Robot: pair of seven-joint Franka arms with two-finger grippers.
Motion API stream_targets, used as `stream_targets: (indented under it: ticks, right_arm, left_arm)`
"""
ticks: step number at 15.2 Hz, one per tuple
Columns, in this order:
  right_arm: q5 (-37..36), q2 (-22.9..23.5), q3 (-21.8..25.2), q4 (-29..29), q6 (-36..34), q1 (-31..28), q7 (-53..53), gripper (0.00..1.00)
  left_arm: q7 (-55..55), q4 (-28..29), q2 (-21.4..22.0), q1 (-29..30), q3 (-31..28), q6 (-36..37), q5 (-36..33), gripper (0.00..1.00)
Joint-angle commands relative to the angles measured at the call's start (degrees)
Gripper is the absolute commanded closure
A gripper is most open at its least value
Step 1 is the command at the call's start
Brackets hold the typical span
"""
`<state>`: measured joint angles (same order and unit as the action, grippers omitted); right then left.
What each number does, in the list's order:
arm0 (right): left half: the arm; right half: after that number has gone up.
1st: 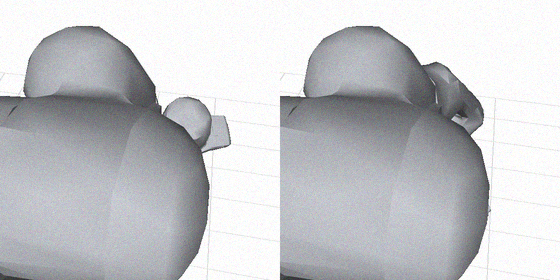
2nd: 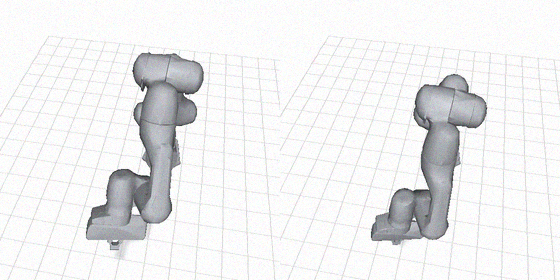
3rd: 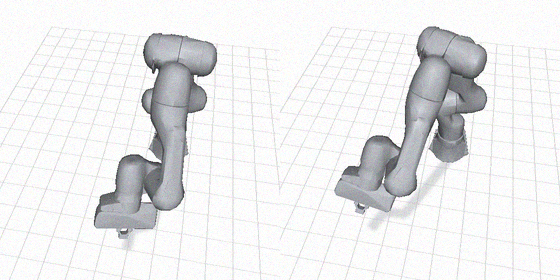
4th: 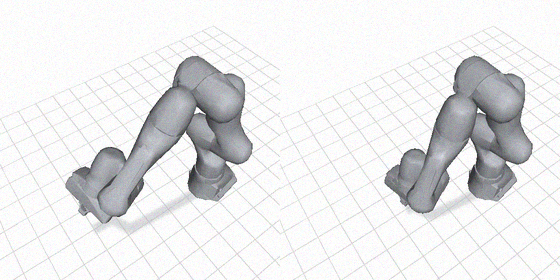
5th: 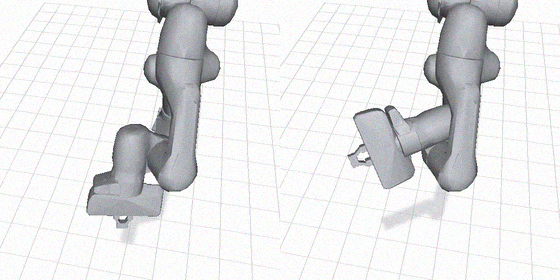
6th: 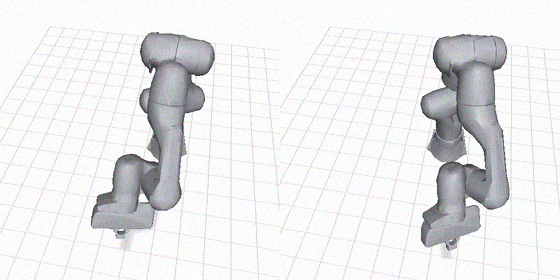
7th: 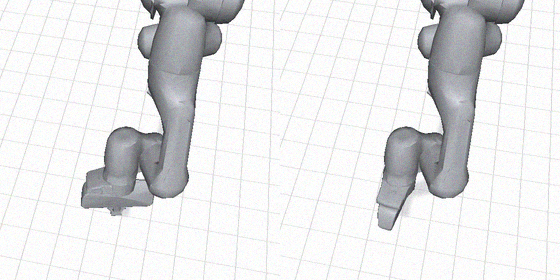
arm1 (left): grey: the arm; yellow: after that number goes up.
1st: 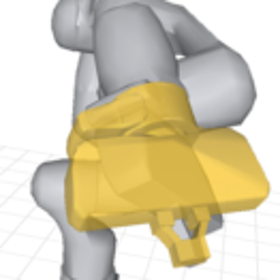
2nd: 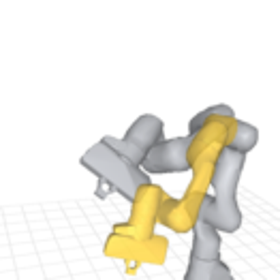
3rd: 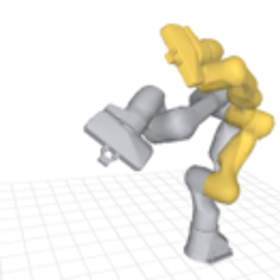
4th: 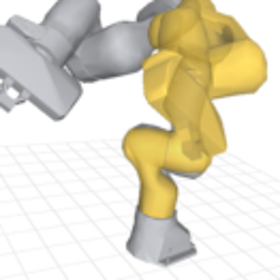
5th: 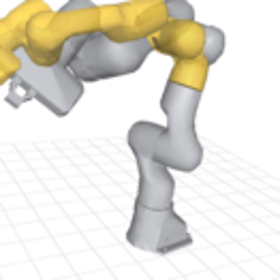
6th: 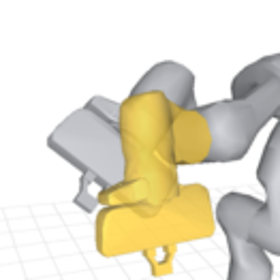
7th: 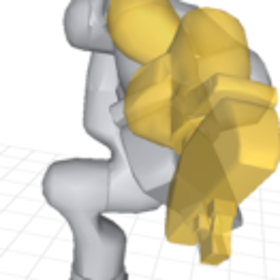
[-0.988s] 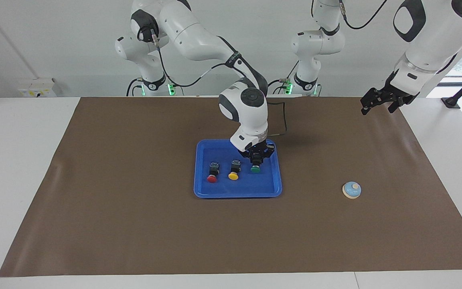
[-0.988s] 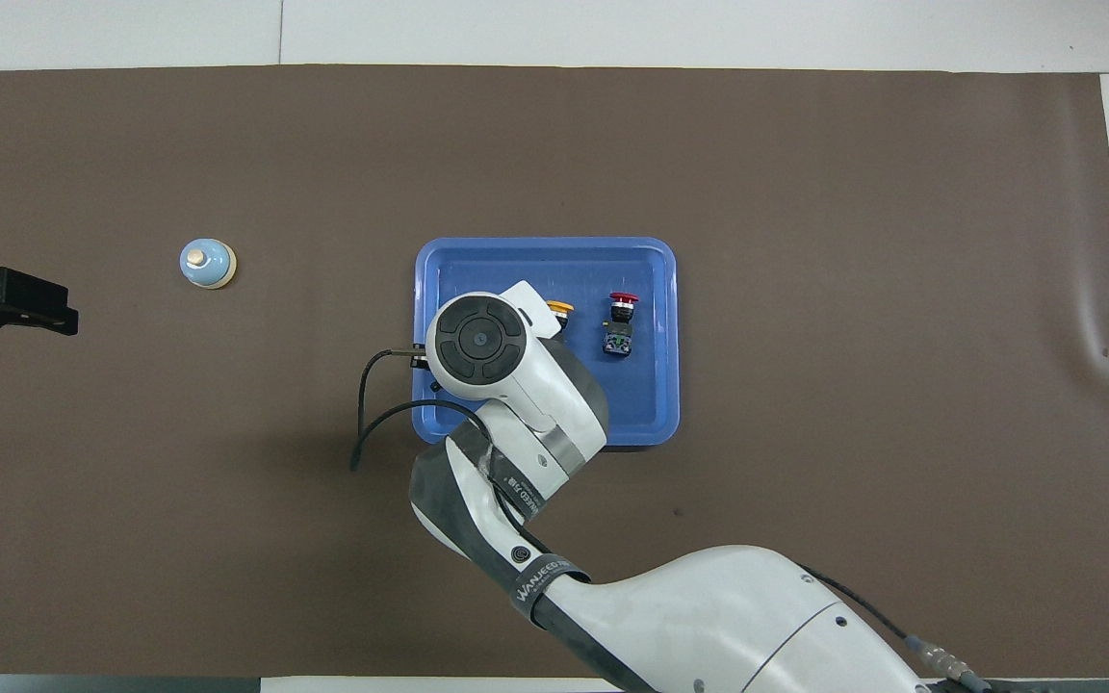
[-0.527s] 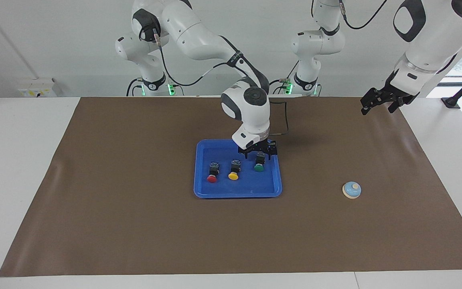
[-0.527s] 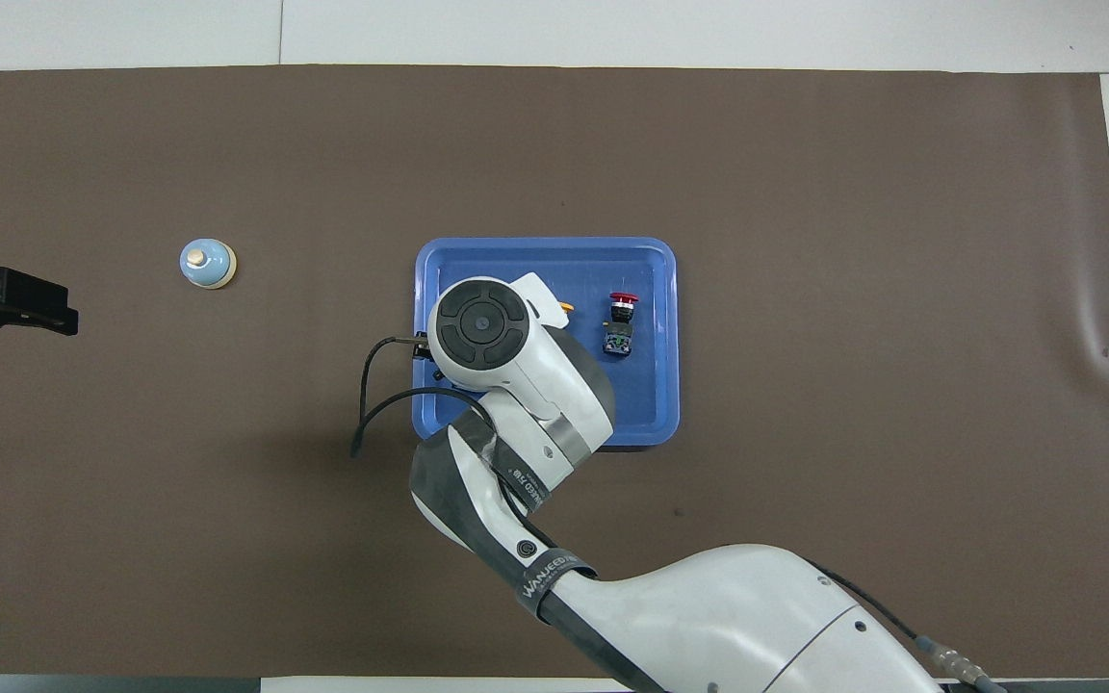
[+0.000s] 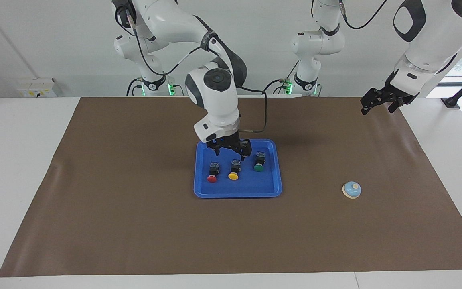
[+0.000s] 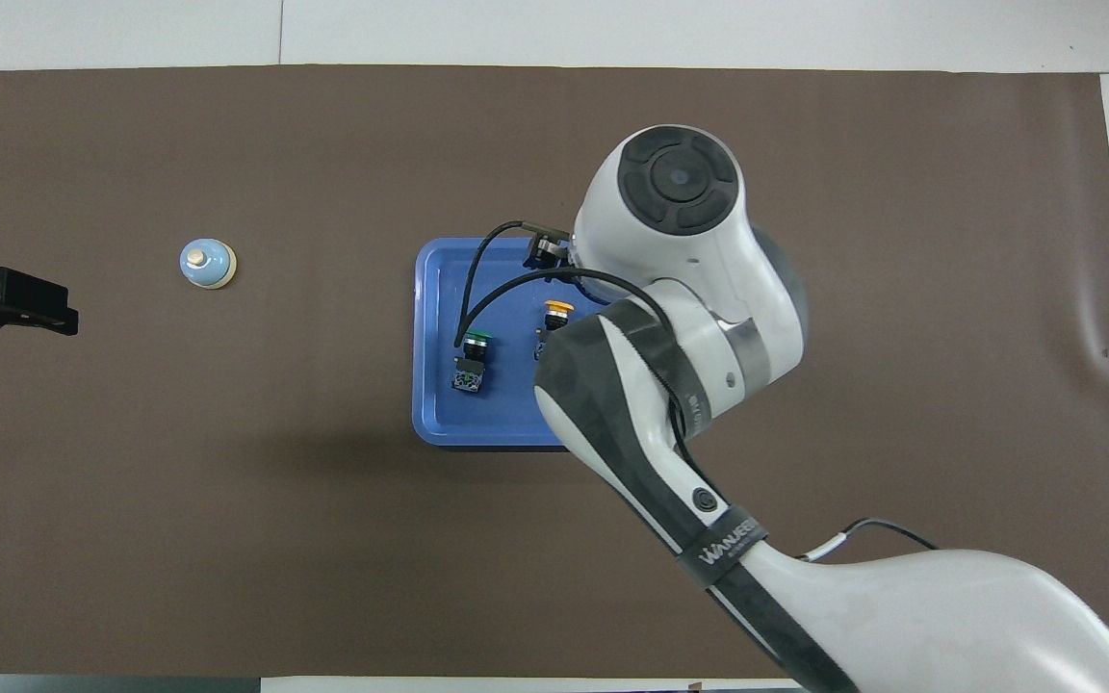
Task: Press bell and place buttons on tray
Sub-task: 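Carry the green button into the tray and release it, then withdraw the right gripper while the left gripper reaches the bell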
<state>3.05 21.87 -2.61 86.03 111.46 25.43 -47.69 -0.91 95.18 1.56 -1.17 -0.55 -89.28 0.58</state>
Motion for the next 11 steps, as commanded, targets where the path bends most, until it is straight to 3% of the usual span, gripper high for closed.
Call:
stream_targets:
  ticks: [1, 4, 7, 8, 9, 10, 11]
  right_arm:
    - [0.47, -3.67, -0.91, 1.15, -4.49, -6.25, 8.63, 0.00]
    - [0.38, -5.87, -0.82, 1.07, -8.53, -10.74, 17.96, 0.00]
    - [0.12, -7.63, -0.73, 1.15, -11.26, -15.31, 27.09, 0.00]
    - [-0.15, -8.33, -0.73, 1.15, -12.14, -17.15, 30.52, 0.00]
    - [-0.41, -8.86, -0.64, 1.07, -13.02, -18.30, 33.25, 0.00]
    - [-0.41, -9.47, -0.47, 1.07, -13.64, -19.79, 35.98, 0.00]
    - [-0.50, -10.35, -0.21, 1.07, -14.69, -21.72, 39.22, 0.00]
  left_arm:
    - [-0.58, 1.15, 1.34, -0.50, -0.06, -0.28, -0.58, 0.00]
    - [-0.06, 1.06, 1.25, -0.86, 0.20, -1.23, -0.58, 0.00]
    - [-0.32, 4.74, 1.17, -1.03, 0.29, -9.39, -0.58, 0.03]
    - [-0.49, 5.01, 0.38, -1.73, 0.29, -10.72, -0.58, 0.28]
    - [-0.58, 5.02, -1.45, -1.82, 0.29, -12.56, -0.58, 0.60]
    - [-0.58, 4.84, -3.13, -1.82, 0.29, -14.15, -0.58, 0.98]
    - [-0.67, 4.84, -5.14, -1.82, 0.20, -16.51, -0.58, 1.00]
